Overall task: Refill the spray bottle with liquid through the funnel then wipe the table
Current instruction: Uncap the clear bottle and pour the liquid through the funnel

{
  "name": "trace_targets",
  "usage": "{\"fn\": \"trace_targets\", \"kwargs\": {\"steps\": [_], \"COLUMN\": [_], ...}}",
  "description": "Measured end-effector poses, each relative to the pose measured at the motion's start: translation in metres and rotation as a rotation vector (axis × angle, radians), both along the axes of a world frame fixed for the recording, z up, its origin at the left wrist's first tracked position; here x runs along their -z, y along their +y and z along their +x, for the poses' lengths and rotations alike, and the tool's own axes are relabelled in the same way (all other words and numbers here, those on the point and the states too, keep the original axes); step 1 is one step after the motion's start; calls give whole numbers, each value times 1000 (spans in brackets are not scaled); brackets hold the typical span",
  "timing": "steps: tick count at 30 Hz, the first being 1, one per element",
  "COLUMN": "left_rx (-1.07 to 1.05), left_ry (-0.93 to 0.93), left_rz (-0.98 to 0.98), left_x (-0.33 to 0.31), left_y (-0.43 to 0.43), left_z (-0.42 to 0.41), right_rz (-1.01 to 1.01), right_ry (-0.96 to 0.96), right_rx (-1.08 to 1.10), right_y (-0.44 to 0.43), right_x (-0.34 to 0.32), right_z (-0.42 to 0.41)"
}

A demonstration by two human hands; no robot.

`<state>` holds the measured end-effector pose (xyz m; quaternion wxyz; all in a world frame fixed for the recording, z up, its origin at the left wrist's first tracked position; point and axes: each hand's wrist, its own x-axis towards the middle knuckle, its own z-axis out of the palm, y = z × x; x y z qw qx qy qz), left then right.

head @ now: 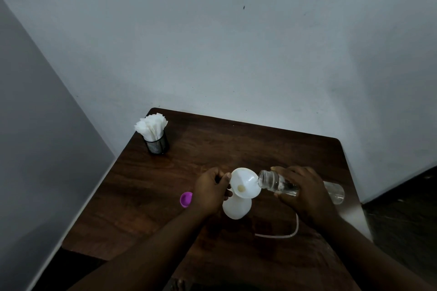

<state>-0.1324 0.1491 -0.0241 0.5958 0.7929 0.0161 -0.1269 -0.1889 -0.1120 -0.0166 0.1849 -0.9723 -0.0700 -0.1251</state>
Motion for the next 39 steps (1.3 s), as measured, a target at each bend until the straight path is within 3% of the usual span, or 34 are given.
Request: {"fn": "trace_targets", "kwargs": {"steps": [39], "left_rx": [5], "left_ry": [-8], "left_rz": [-27], "left_x": [3], "left_y": [0], "left_z": [1], "right_rz": [-29], "right_ry": [26], "right_rx": [14], "right_y": [-3], "right_x": [2], "right_z": [3]}}
